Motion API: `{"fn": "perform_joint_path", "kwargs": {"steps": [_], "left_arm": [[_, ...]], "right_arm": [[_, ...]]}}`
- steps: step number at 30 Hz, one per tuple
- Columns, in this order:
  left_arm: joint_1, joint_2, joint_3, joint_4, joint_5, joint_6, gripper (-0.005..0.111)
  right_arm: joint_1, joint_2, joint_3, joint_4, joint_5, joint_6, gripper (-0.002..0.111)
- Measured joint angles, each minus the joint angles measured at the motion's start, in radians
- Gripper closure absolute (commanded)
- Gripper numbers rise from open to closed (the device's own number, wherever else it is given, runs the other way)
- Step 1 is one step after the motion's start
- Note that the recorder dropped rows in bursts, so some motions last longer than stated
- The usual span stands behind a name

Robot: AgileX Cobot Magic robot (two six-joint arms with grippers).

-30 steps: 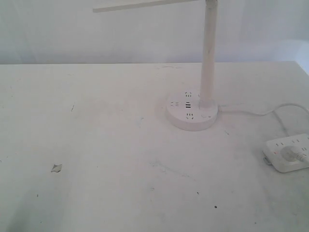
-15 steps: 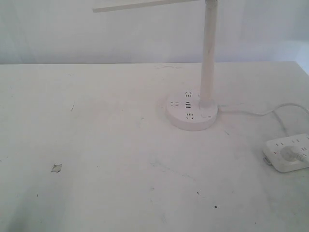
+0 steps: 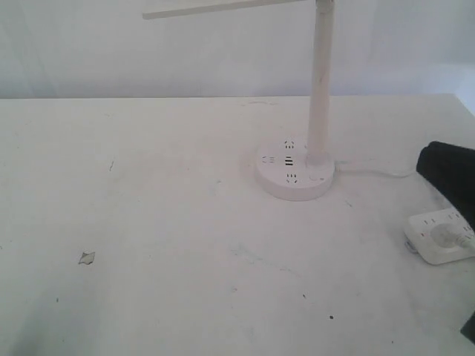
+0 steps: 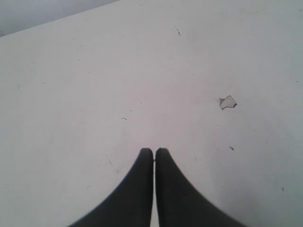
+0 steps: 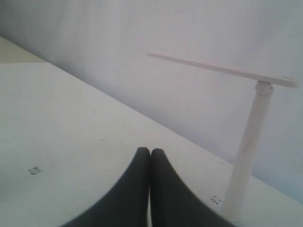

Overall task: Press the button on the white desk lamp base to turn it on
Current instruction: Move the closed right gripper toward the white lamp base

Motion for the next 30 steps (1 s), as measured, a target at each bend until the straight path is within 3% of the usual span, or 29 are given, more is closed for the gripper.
{"fn": "perform_joint_path", "kwargs": {"steps": [11,16,19,25,30], "left_arm": [[0.000,0.000,0.000,0.000,0.000,0.000,0.106],[0.000,0.000,0.000,0.000,0.000,0.000,0.106],[0.000,0.000,0.000,0.000,0.000,0.000,0.106],[0.000,0.000,0.000,0.000,0.000,0.000,0.106],[0.000,0.000,0.000,0.000,0.000,0.000,0.106]], "right_arm": [[0.000,0.000,-0.069,0.001,-0.286,0.145,0.108],[0.000,0.000,-0.133,0.033,-0.307,0.149,0.108],[0.000,0.000,-0.188,0.044,-0.239,0.149,0.108],[0.000,0.024,-0.269,0.061,0.061,0.106,0.108],[0.000,0.169,-0.282,0.045,0.195,0.067,0.108]]}}
